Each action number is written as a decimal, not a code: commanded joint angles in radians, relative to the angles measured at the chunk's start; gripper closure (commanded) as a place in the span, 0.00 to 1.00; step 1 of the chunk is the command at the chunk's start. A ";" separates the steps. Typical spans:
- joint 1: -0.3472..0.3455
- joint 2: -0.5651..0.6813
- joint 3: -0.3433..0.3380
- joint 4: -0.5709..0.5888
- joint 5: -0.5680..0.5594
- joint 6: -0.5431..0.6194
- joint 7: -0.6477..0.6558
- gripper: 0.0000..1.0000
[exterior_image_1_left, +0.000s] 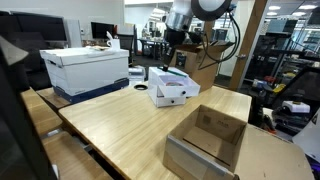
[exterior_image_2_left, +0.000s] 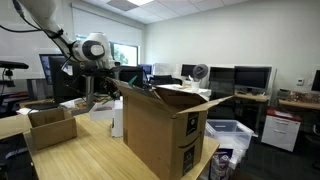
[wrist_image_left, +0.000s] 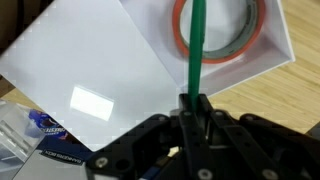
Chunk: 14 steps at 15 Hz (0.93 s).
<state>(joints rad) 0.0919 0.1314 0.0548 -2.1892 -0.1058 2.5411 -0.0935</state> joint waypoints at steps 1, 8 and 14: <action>-0.014 -0.034 -0.001 -0.042 -0.019 -0.010 -0.035 0.95; -0.013 -0.031 0.000 -0.050 -0.066 -0.011 -0.098 0.95; -0.014 -0.038 0.003 -0.078 -0.076 -0.003 -0.144 0.95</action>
<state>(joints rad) 0.0918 0.1311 0.0479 -2.2228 -0.1739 2.5398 -0.1914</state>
